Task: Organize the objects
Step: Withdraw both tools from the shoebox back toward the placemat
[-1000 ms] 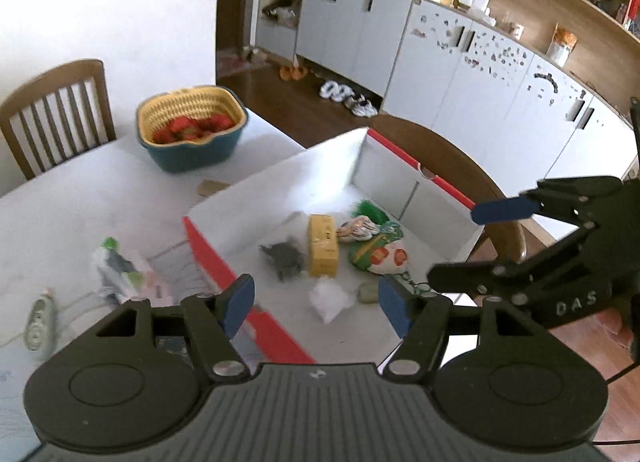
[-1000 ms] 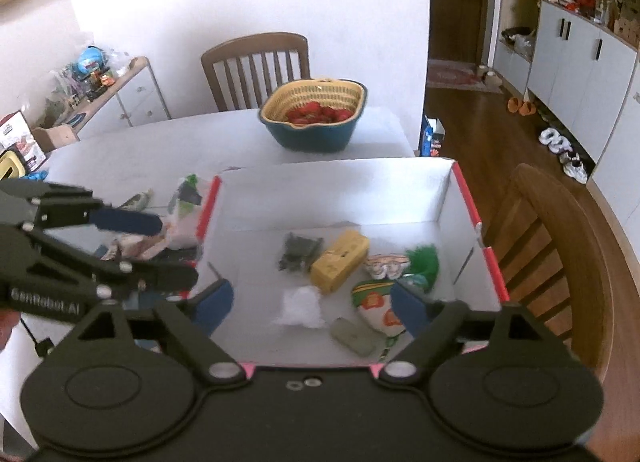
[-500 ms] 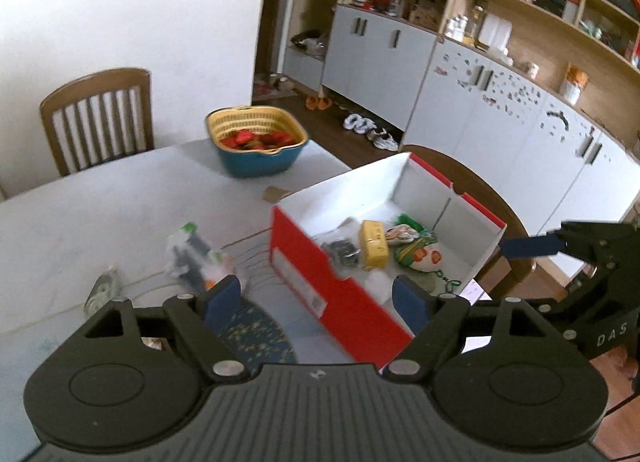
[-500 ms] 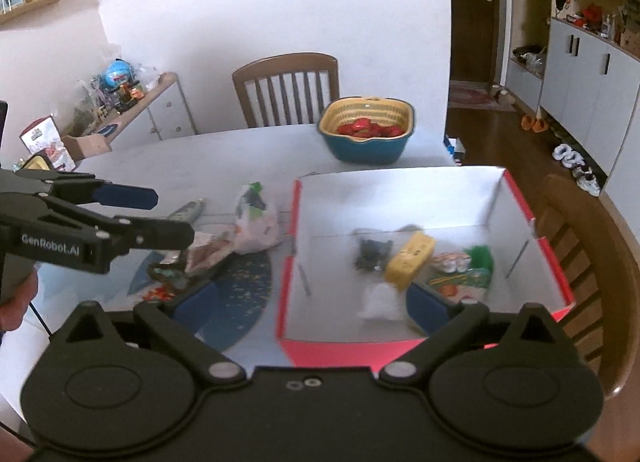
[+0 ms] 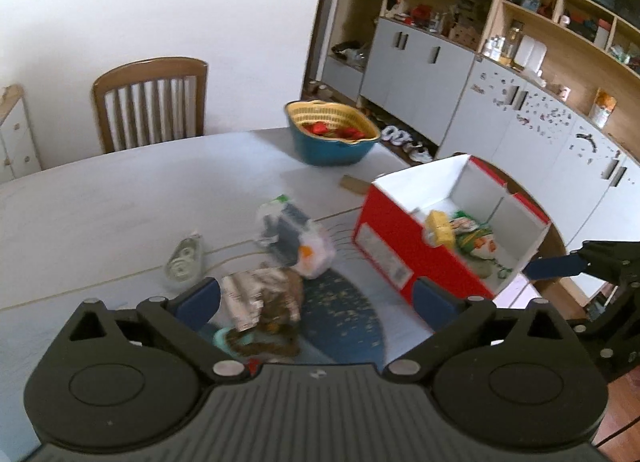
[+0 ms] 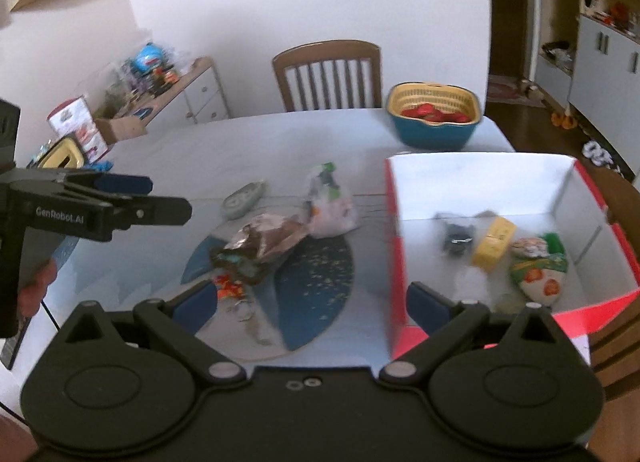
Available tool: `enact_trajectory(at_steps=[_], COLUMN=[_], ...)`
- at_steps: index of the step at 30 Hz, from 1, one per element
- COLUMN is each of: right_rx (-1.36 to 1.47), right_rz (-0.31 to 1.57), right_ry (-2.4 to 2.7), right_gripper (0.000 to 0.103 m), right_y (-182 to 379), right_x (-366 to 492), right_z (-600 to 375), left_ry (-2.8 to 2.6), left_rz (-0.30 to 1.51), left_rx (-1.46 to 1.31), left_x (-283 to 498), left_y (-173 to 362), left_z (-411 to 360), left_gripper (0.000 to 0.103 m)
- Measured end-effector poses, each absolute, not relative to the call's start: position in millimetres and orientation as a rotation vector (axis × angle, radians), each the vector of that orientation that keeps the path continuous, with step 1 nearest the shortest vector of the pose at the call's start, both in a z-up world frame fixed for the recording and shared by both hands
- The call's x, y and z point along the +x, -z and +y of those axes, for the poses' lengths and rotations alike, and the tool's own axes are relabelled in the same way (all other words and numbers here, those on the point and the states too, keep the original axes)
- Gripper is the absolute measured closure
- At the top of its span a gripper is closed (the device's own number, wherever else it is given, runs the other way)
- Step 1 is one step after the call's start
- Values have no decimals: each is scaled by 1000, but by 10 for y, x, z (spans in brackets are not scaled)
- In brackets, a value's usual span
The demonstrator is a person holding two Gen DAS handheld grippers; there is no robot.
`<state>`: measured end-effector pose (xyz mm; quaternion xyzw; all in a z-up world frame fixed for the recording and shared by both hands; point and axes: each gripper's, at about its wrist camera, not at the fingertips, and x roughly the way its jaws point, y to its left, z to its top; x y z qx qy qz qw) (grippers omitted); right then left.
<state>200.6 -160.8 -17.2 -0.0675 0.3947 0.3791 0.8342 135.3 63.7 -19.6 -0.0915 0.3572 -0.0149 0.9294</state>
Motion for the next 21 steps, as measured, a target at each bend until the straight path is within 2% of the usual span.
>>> enact_trajectory(at_steps=[12, 21], right_rx=[-217, -253], right_rz=[834, 862], right_ry=[-860, -903], right_gripper=[3, 8], right_y=[474, 742], right_x=[1754, 1657], right_z=[-977, -527], left_ry=[-7, 34], left_rz=[765, 813], left_rx=[-209, -180], left_x=[1205, 1247], left_y=[594, 914], left_z=[1073, 1224], left_gripper=[0, 0])
